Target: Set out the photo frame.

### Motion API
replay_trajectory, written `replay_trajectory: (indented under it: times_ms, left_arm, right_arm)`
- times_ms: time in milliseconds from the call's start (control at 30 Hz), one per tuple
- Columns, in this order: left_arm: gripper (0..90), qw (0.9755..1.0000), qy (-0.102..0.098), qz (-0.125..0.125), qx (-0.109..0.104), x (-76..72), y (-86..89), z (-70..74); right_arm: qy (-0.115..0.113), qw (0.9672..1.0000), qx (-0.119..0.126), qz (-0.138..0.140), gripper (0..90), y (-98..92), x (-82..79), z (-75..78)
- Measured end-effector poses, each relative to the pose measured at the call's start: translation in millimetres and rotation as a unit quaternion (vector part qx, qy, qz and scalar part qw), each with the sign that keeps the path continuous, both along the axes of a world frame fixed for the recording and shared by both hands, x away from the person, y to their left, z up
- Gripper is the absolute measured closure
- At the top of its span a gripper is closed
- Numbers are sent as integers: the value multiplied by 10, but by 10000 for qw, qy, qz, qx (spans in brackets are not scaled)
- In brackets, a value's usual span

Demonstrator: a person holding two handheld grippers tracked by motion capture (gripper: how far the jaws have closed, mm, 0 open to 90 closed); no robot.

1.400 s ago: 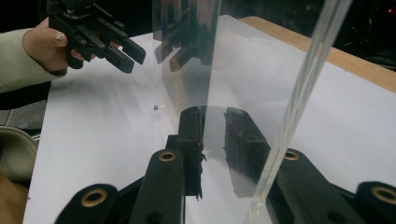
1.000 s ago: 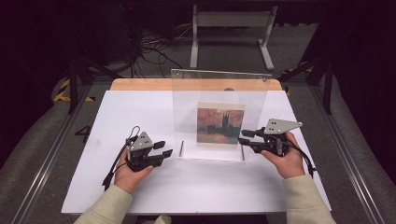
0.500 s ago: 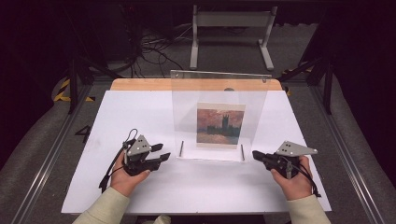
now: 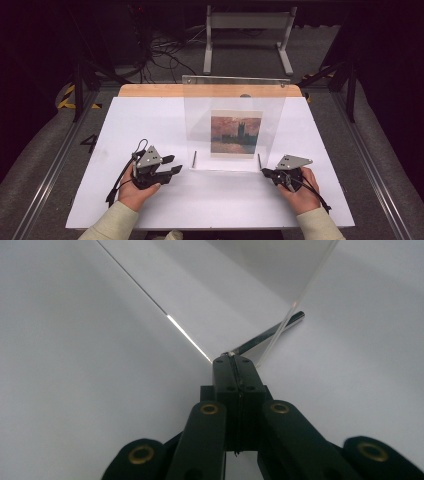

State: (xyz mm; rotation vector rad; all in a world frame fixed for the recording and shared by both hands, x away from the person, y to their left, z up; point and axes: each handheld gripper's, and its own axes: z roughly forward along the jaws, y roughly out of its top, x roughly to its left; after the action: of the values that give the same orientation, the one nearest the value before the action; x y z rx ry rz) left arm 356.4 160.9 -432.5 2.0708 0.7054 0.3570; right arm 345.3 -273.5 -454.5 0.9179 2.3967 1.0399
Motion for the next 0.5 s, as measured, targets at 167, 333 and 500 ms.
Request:
replay_trajectory:
  times_ms: [167, 333, 500]
  left_arm:
    - [533, 10000, -5, 8, 39, -11, 3, -2]
    - [532, 10000, 0, 76, 44, -23, 36, -9]
    - [507, 9997, -10, 204, 142, -126, 99, 13]
  right_arm:
    - [-93, 9996, 134, -230, 900, -30, 133, -19]
    - [-178, 9992, 309, -202, 900, -37, 117, 19]
    - [-487, 9959, 732, -232, 860, -167, -42, 263]
